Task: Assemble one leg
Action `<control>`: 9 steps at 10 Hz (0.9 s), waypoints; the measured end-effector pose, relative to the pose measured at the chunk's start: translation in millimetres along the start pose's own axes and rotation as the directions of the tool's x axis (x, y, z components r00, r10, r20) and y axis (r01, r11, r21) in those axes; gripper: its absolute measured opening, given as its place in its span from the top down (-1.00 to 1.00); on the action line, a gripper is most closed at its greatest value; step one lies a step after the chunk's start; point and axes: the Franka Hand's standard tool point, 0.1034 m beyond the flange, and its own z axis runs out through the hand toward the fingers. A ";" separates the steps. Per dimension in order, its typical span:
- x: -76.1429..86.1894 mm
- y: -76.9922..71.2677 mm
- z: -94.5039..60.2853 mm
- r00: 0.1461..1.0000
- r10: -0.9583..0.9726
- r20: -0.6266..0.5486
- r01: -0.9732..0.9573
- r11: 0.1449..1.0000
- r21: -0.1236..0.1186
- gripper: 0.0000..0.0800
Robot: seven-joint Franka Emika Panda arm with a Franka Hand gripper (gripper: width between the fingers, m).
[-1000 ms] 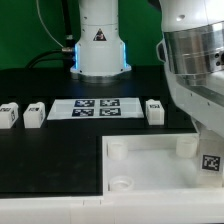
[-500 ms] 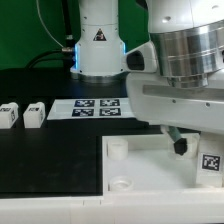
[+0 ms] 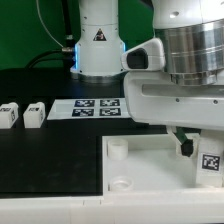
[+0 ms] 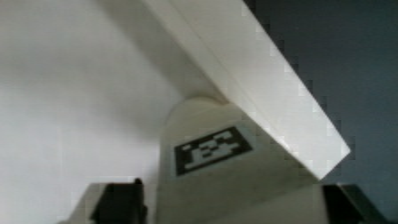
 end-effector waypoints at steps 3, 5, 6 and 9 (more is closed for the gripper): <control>0.6 0.6 0.5 0.953 0.303 0.003 -0.303 0.953 0.003 0.26; 3.3 1.0 0.7 0.846 0.532 0.024 -0.533 0.846 0.029 0.26; 3.4 1.0 0.7 0.785 0.618 0.043 -0.620 0.784 0.037 0.26; 2.1 0.4 1.3 0.540 0.836 0.094 -0.841 0.540 0.027 0.26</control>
Offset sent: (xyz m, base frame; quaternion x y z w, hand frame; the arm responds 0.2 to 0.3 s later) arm 0.0043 -0.0037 -0.0072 0.0272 0.0069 0.2087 0.9776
